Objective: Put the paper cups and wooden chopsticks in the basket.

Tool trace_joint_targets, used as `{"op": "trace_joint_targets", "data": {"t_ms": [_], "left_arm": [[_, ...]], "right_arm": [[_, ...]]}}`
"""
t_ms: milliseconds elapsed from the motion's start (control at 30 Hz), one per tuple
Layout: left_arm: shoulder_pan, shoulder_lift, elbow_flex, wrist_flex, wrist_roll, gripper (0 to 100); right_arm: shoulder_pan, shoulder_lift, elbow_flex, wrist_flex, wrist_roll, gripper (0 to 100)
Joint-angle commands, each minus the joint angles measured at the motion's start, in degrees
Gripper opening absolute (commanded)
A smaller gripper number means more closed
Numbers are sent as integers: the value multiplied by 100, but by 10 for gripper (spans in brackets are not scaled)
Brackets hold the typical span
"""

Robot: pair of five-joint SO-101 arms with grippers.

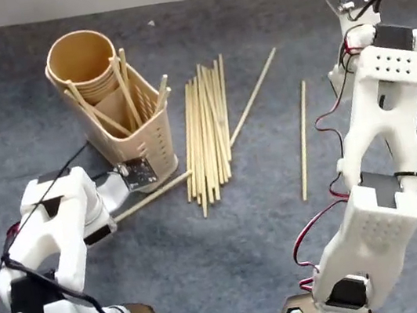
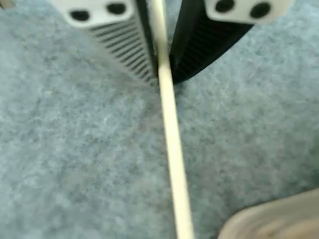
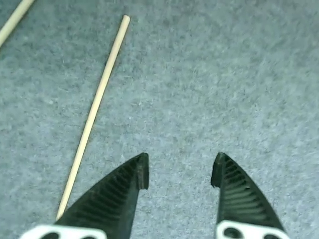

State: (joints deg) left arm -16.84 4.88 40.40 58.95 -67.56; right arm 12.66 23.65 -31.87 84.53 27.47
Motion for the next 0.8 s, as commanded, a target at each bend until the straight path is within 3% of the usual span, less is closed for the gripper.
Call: {"op": "trace_joint_targets", "data": {"t_ms": [0, 100, 533, 767], "left_arm": [[-470, 13, -567, -466, 18, 5], [-699, -330, -611, 149, -677, 5], [-963, -3029, -664, 3947, -2145, 5], [-1367, -4998, -778, 4193, -2321, 5]], "right_arm": [[84, -92, -198, -75, 53, 213], [57, -84, -198, -75, 53, 213], [-198, -84, -198, -22, 9, 213], [-365, -84, -198, 347, 0, 213]]}}
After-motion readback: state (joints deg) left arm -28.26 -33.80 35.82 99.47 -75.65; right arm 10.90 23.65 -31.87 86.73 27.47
